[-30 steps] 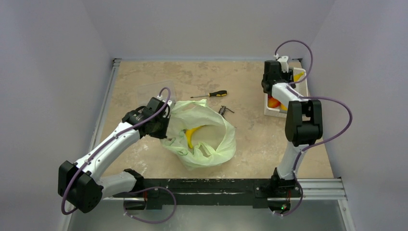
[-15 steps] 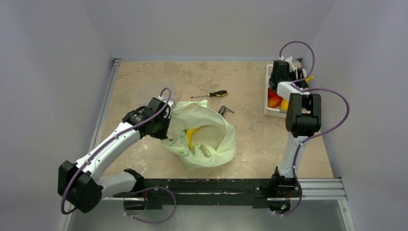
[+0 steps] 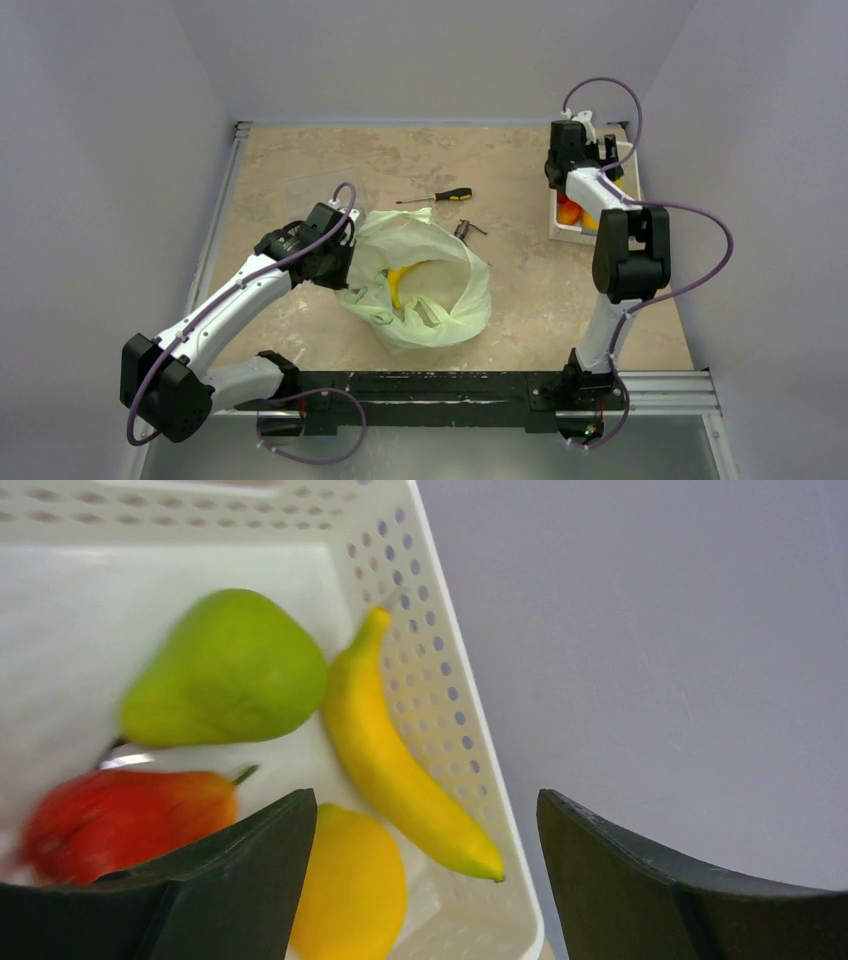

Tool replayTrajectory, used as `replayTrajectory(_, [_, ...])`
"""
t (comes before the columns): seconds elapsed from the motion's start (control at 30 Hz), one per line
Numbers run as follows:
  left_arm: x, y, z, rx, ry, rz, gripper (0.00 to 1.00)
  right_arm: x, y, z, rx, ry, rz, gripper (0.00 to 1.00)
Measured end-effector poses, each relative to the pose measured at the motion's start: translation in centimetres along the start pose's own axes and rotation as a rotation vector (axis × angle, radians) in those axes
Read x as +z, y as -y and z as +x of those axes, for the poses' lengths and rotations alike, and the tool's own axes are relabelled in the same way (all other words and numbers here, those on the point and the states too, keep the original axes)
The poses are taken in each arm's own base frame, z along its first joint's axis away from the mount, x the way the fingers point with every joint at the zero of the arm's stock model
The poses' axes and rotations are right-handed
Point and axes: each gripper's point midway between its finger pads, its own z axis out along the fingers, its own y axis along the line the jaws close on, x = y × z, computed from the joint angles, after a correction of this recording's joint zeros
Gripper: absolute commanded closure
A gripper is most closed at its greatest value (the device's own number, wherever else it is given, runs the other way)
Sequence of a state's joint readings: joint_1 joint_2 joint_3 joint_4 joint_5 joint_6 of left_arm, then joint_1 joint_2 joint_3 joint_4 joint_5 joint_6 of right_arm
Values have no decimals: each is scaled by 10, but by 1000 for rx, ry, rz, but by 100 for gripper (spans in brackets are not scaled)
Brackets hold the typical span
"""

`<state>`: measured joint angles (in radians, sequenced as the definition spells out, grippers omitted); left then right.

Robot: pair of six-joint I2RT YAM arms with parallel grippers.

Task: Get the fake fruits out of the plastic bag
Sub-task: Place the fake fruit in the bin, then adjust the plastic bag at the center of the board.

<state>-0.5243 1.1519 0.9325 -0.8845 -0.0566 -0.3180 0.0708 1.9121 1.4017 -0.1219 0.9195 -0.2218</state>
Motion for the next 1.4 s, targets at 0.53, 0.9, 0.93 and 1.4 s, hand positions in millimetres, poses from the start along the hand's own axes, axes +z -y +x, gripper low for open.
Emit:
replayTrajectory(0.53, [1, 0, 1, 1, -5, -1, 100, -242, -80, 7, 399, 186, -1106, 29])
replayTrajectory(0.9, [4, 0, 2, 2, -19, -6, 100, -383, -98, 103, 230, 227, -1538, 29])
replayTrajectory(0.93, [5, -1, 2, 2, -24, -9, 100, -394, -96, 104, 226, 254, -1567, 29])
replayTrajectory(1.4, [8, -10, 1, 3, -21, -64, 100, -488, -105, 109, 70, 513, -1738, 29])
